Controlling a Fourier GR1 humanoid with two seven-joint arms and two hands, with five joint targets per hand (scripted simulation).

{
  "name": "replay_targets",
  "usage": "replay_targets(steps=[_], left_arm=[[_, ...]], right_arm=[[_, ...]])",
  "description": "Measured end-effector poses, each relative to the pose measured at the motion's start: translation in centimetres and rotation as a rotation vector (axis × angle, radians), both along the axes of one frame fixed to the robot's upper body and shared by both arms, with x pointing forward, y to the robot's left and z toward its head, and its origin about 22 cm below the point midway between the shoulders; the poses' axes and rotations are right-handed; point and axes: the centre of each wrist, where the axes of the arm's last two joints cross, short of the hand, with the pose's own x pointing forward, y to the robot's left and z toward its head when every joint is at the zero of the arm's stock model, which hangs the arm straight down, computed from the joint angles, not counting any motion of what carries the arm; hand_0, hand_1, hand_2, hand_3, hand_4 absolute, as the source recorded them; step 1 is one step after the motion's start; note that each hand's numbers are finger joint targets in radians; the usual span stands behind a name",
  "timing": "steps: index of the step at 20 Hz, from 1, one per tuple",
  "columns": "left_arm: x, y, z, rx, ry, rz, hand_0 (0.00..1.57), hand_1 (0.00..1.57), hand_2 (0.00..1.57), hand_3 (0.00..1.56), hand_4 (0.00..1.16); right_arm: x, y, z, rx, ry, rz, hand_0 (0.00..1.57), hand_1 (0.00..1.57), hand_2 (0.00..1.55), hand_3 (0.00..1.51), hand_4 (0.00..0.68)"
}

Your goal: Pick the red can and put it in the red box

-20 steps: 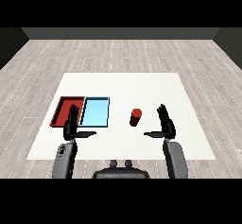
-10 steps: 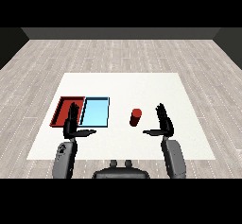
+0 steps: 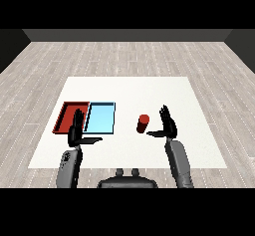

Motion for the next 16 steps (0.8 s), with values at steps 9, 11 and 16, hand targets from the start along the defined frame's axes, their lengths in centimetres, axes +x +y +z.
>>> replay_targets(steps=[9, 11, 16], left_arm=[[-0.1, 0.8, 0.3, -0.015, -0.008, -0.008, 0.0, 0.0, 0.0, 0.0, 0.0], [-0.3, 0.7, 0.7, -0.022, -0.012, -0.003, 0.0, 0.0, 0.0, 0.0, 0.0], [-0.4, 0.1, 0.7, -0.027, -0.011, -0.011, 0.0, 0.0, 0.0, 0.0, 0.0]], right_arm=[[1.0, 1.8, -2.4, 0.049, 0.033, 0.01, 0.0, 0.0, 0.0, 0.0, 0.0], [0.6, 2.0, -3.0, 0.059, 0.038, 0.017, 0.0, 0.0, 0.0, 0.0, 0.0], [1.3, 3.3, -4.0, 0.085, 0.05, 0.024, 0.0, 0.0, 0.0, 0.0, 0.0]])
